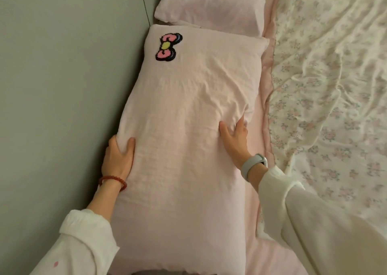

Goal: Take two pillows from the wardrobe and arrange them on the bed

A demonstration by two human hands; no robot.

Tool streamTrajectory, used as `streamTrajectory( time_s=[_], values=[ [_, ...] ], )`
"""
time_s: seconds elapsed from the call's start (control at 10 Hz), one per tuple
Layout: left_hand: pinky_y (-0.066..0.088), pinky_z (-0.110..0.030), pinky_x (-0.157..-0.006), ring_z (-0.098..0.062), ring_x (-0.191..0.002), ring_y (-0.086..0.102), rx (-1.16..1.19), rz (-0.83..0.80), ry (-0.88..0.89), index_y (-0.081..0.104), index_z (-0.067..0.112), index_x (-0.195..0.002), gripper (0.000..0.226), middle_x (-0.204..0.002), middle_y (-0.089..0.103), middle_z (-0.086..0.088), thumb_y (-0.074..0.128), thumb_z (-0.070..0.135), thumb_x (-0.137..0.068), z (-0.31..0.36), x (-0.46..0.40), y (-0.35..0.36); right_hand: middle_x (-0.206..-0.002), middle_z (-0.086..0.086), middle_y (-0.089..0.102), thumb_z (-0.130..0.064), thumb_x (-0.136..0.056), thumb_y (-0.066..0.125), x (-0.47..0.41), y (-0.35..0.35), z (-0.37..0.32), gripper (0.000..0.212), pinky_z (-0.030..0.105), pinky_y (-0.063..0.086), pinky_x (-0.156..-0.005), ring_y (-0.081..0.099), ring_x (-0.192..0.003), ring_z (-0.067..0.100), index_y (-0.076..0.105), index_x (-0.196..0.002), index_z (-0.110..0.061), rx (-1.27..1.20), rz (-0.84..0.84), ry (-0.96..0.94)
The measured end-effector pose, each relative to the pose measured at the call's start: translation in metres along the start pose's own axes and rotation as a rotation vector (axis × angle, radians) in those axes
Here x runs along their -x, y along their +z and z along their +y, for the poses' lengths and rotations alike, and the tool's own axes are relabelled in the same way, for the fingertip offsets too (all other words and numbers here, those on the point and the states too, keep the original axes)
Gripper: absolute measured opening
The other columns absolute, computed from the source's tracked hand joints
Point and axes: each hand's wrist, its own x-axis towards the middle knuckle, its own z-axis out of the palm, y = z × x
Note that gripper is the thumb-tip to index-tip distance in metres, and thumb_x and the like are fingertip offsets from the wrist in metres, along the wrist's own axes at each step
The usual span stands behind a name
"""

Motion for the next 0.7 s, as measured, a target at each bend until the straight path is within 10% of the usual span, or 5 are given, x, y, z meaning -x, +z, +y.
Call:
streamTrajectory(
  time_s=[0.4, 0.7],
  values=[
    [0.003, -0.064, -0.107, -0.033, -0.141, 0.001, -0.381, 0.038, 0.125, 0.008, 0.034, -0.143, 0.056, -0.156, 0.005, -0.008, 0.026, 0.048, -0.093, 0.036, 0.033, 0.021, -0.155, 0.009, -0.010, -0.043, -0.092, 0.032, 0.005, -0.009, 0.018, 0.066, 0.047, 0.016, -0.114, 0.007, -0.141, 0.033, -0.008, -0.142, -0.028, 0.135, -0.095, 0.061],
    [-0.006, -0.064, -0.108, -0.028, -0.141, -0.011, -0.442, -0.121, 0.155, -0.003, 0.038, -0.142, 0.061, -0.156, -0.007, -0.003, 0.019, 0.058, -0.089, 0.049, 0.047, 0.037, -0.151, 0.012, 0.022, -0.027, -0.094, 0.035, 0.015, -0.047, 0.006, 0.057, 0.036, 0.033, -0.099, 0.038, -0.126, 0.028, 0.008, -0.143, -0.012, 0.142, -0.053, 0.050]
  ],
)
